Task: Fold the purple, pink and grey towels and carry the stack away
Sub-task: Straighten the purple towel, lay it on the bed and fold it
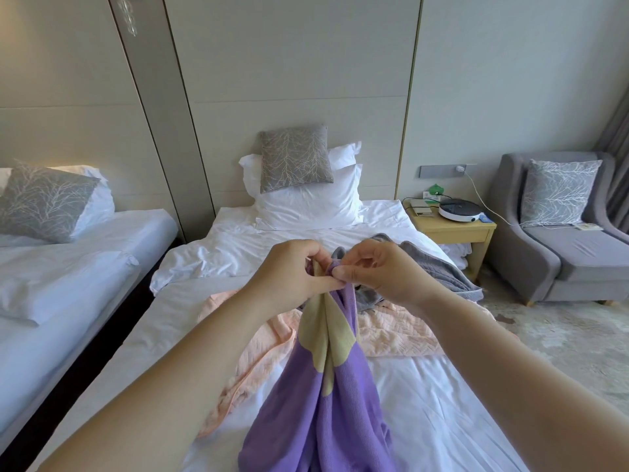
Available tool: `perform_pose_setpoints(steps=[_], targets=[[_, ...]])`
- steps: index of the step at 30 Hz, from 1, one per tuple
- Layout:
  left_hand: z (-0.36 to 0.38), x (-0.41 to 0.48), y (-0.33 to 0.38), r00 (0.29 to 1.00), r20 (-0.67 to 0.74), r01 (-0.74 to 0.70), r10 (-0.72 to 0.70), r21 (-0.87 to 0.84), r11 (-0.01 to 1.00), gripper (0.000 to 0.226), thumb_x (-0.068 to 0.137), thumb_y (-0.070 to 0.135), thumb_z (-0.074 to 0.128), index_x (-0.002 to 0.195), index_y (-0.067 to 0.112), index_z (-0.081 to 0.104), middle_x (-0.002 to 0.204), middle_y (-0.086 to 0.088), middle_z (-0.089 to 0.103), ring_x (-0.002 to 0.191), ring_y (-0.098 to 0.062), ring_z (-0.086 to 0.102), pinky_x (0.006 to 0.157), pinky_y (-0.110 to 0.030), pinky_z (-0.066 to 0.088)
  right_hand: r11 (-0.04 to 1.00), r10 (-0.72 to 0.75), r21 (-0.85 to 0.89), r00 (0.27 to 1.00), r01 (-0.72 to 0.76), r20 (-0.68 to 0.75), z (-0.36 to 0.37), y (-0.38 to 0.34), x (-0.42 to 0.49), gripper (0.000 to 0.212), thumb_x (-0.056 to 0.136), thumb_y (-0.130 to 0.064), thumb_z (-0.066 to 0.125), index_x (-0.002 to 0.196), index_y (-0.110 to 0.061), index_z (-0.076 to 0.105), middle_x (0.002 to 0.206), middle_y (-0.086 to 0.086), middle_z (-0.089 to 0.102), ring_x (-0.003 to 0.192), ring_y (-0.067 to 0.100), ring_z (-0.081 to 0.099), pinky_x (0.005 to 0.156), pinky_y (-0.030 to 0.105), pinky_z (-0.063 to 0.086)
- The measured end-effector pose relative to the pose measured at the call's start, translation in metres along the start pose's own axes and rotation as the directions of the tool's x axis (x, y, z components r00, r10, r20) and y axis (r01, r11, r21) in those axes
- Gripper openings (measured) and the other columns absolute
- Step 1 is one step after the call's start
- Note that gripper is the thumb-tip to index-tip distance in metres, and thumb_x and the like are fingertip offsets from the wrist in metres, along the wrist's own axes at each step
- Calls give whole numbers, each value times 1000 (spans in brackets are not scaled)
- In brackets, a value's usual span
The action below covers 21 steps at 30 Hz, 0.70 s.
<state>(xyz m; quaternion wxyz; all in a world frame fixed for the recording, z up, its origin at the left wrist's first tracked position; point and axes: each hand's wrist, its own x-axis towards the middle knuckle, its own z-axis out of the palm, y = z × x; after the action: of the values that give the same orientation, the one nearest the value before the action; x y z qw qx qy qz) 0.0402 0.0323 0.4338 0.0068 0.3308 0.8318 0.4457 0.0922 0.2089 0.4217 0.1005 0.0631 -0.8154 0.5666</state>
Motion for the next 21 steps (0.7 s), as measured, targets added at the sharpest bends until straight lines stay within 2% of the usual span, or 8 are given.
perform_pose_setpoints(steps=[4,7,8,10,12,15,18,21], targets=[[-25,3,6,996,-12,-88,88,5,996,23,67,14,79,64,24,57,52,7,51,49,-8,42,52,-22,37,981,-48,192,974,5,222,5,9,-2,26,85,-33,62,99,-11,59,95,1,63,92,11,55,89,31,43],[-49,8,19,988,-124,-101,88,-107,989,22,62,14,69,62,25,50,69,-13,57,61,-15,46,61,-26,36,980,-28,193,939,-41,344,19,16,0,33,92,-20,57,117,1,50,115,25,60,102,26,55,102,61,36],[-56,10,22,985,-149,-111,84,-177,978,22,62,13,67,63,25,49,78,-18,57,67,-19,48,65,-29,37,989,-23,143,922,-35,386,24,18,1,33,95,-16,53,123,0,49,123,26,57,111,31,56,104,61,36],[-68,12,27,976,-198,-148,96,-270,951,22,63,9,66,67,22,48,83,-9,58,74,-20,49,66,-25,39,1000,-2,10,896,-3,443,33,22,1,30,98,-17,47,125,-5,54,127,17,60,119,27,56,104,47,42],[-79,13,30,959,-261,-193,111,-312,930,20,64,7,64,69,18,48,83,0,59,75,-16,51,64,-20,40,987,85,-163,881,-9,466,38,29,0,25,98,-21,49,117,-10,60,118,6,65,111,18,60,100,38,46],[-97,18,27,906,-423,-210,12,-426,880,18,65,6,61,70,18,49,84,-5,57,82,-22,51,70,-31,39,830,280,-558,853,16,441,37,52,-6,19,91,-19,52,104,-12,64,102,3,69,92,18,63,89,35,51],[-114,23,16,835,-537,-243,-118,-554,797,21,71,1,60,71,18,49,76,-5,52,68,-16,53,61,-25,42,687,381,-727,850,3,364,30,74,-16,8,81,-13,48,79,-13,56,85,8,66,78,23,59,65,26,46],[-118,28,1,815,-556,-227,-163,-565,793,28,81,-9,57,73,17,49,74,-2,53,61,-9,54,55,-18,45,586,335,-805,932,-92,138,9,85,-17,14,80,-11,49,68,-18,50,76,6,63,72,18,52,59,27,37]])
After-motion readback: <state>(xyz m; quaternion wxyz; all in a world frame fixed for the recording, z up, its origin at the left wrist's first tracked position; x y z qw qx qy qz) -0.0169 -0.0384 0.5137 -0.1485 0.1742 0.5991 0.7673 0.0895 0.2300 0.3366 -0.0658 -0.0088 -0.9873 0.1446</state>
